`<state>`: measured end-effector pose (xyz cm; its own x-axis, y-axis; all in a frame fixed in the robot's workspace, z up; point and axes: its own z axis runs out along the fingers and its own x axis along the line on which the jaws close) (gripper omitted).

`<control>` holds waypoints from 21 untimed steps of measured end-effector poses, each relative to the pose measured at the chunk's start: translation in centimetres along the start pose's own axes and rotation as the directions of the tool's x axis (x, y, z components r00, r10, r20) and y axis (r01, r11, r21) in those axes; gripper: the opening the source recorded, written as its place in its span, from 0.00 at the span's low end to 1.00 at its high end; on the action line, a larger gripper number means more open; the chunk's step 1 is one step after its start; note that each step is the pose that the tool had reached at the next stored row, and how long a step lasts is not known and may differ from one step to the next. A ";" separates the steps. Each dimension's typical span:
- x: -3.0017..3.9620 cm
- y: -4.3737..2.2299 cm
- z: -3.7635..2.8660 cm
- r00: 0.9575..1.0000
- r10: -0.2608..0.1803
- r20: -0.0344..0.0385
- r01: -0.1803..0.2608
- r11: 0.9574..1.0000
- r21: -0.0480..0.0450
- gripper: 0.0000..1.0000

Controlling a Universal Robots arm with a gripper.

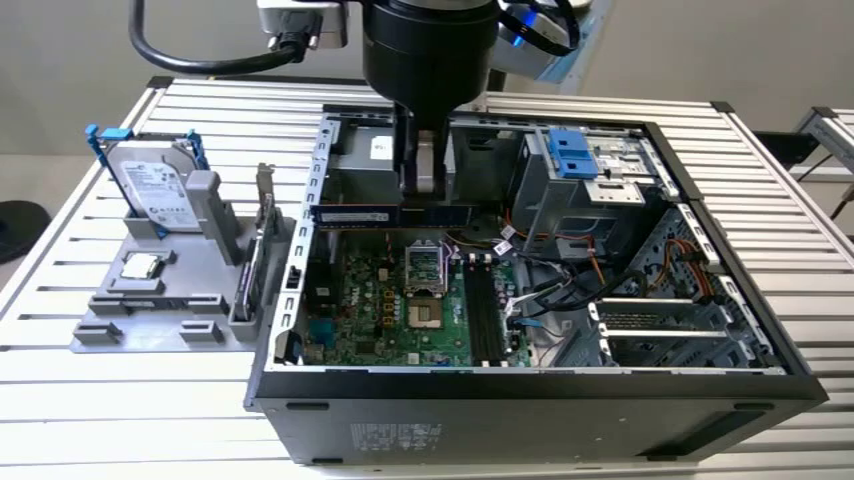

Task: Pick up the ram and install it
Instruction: 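Pick up the ram and move it above insertion slot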

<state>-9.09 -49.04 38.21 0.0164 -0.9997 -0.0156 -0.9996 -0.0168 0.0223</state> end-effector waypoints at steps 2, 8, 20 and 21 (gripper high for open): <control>0.01 -0.32 -0.01 1.000 0.000 0.000 0.000 1.000 0.000 0.00; 0.02 -1.27 -0.03 1.000 0.000 0.000 0.000 1.000 0.000 0.00; 0.06 -3.25 -0.07 1.000 0.000 0.000 0.000 1.000 0.000 0.00; 0.06 -3.40 -0.08 1.000 0.000 0.000 0.000 1.000 0.000 0.00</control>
<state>-5.69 -49.05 38.21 0.0165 -0.9997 -0.0156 -0.9996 -0.0168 0.0223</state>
